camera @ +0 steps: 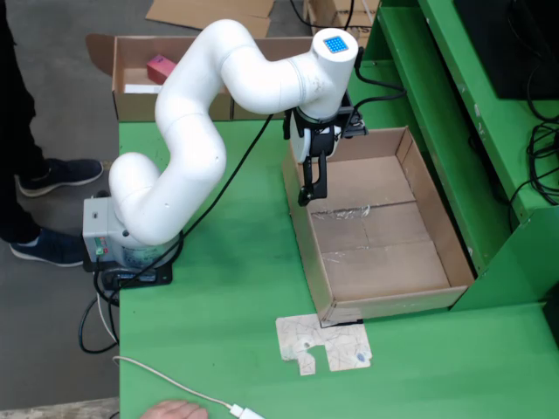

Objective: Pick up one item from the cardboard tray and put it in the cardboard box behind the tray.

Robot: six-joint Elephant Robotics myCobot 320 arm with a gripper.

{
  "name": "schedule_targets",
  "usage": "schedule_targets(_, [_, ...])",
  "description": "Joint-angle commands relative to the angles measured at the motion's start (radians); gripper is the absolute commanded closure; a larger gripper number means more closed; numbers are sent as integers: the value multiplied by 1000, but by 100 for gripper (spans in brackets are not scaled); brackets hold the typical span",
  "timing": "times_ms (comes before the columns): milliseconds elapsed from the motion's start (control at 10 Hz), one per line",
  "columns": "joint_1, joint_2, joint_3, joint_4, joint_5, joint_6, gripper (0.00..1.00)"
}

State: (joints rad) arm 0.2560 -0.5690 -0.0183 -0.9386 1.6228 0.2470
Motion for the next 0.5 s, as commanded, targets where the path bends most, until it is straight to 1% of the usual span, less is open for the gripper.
schedule_targets(0, [-13, 35, 18, 10, -5, -8, 0])
schedule_targets(400, [-40, 22, 18, -16, 15, -13, 0])
